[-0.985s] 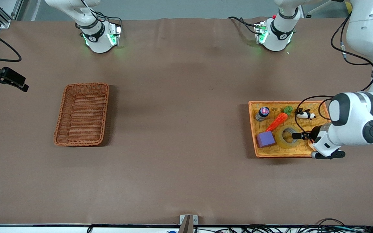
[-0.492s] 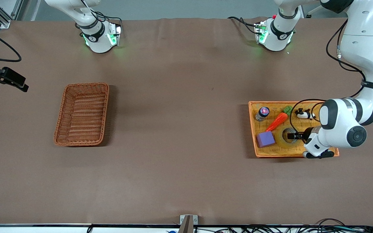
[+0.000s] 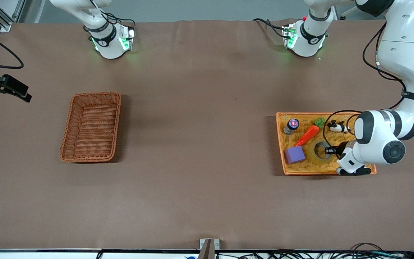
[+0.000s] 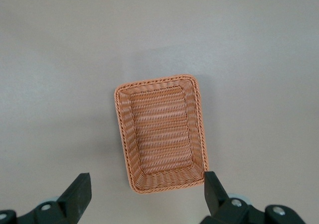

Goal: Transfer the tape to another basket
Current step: 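Close the left gripper on the tape roll's rim, then carry the tape roll with the left gripper toward the empty basket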

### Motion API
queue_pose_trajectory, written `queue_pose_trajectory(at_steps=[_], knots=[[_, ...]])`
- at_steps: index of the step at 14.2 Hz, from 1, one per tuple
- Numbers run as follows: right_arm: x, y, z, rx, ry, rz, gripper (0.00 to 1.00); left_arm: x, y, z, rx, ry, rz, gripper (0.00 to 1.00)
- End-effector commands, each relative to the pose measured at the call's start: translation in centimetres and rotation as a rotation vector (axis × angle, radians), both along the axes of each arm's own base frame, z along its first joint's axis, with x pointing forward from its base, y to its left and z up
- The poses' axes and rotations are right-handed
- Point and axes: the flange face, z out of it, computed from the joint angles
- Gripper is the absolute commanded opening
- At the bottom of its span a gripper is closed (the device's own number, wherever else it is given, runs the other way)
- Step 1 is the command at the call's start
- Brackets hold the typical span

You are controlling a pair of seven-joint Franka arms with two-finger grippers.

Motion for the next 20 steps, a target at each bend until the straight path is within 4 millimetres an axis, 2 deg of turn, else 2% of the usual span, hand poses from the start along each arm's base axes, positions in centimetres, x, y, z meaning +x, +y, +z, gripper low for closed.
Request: queue_pose_trajectory(at_steps=[1,3,5,7,9,12,15,16,18,20], knots=[[-0.1,-0.3,0.3,0.018,-0.005,0.003,1.0,0.3,0.3,3.5,0.036,-0.045,-0.016,0.0],[-0.1,-0.4,0.3,0.018,-0.006,0.001,1.0,0.5,0.1,7.5,0.049,-0.06,-0.017,0.0],[-0.2,-0.1,0.5,0.018,-0.008,0.006,1.0,0.6,-1.6,12.3,0.055,-0.078,-0.04,0.0],[-0.1,-0.4,0.4,0.02,-0.009,0.0,1.0,0.8,-6.5,15.3,0.038,-0.08,-0.112,0.0],[-0.1,-0.6,0.4,0.018,-0.008,-0.003,1.0,1.0,-12.5,17.2,0.025,-0.117,-0.18,0.0],[-0.2,-0.4,0.3,0.018,-0.003,0.0,1.0,0.1,-21.6,18.8,0.011,-0.158,-0.216,0.01],[-0.1,-0.5,0.2,0.02,-0.002,-0.002,1.0,-1.8,-33.9,16.8,-0.018,-0.158,-0.176,0.01],[-0.1,-0.6,0.2,0.018,-0.002,-0.003,1.0,-2.4,-37.2,15.9,-0.022,-0.158,-0.163,0.01],[-0.2,-1.0,0.2,0.02,0.001,-0.011,1.0,-4.2,-43.2,14.4,-0.031,-0.168,-0.125,0.01],[-0.2,-0.9,0.1,0.02,0.006,-0.009,1.0,-6.0,-48.0,13.4,-0.084,-0.201,-0.102,0.01]])
